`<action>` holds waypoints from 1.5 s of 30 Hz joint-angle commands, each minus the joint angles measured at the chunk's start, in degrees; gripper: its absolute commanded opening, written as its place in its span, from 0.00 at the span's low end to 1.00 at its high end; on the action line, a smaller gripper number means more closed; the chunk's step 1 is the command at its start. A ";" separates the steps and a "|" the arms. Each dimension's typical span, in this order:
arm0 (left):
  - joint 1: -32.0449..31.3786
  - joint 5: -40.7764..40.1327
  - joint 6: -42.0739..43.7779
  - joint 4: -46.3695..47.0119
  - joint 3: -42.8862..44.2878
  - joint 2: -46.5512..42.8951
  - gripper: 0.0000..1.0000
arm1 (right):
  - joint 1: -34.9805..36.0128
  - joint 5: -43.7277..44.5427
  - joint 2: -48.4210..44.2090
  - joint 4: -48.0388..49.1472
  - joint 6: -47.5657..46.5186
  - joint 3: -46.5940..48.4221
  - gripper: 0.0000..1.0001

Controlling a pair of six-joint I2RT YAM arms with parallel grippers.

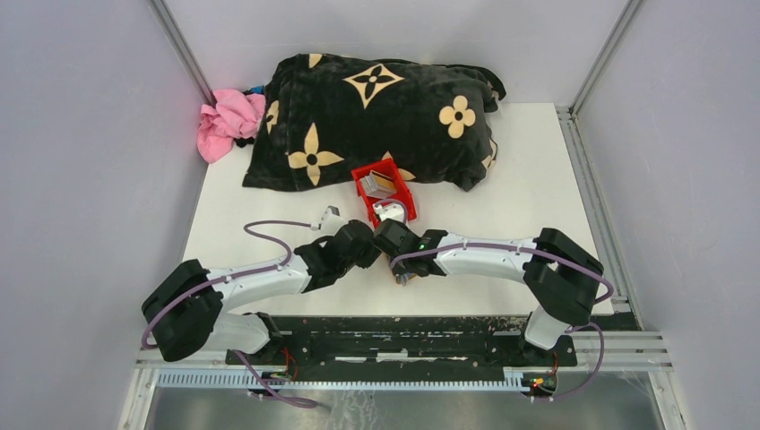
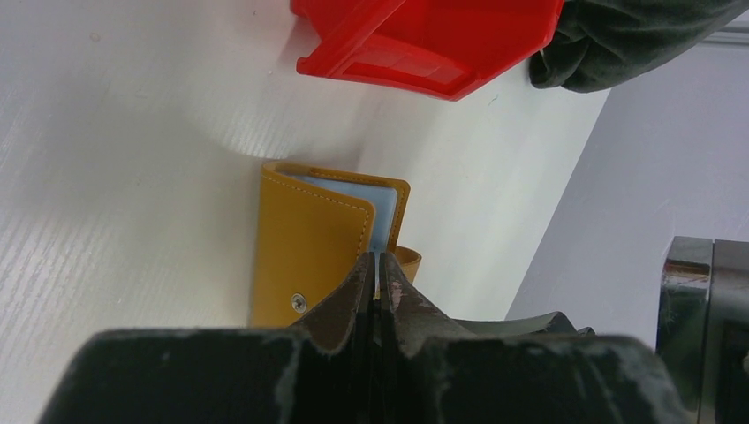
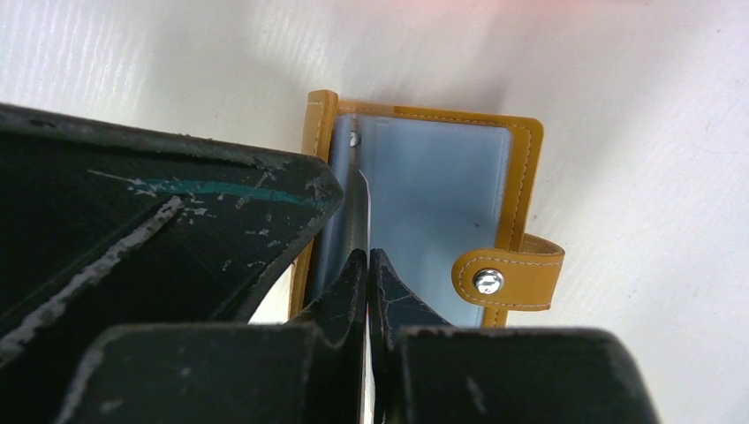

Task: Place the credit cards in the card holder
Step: Open the card holder at the center of the board.

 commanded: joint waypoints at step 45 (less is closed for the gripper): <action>-0.42 7.45 4.67 -20.70 4.99 6.04 0.07 | 2.44 -1.55 -3.92 1.41 -4.78 -1.39 0.01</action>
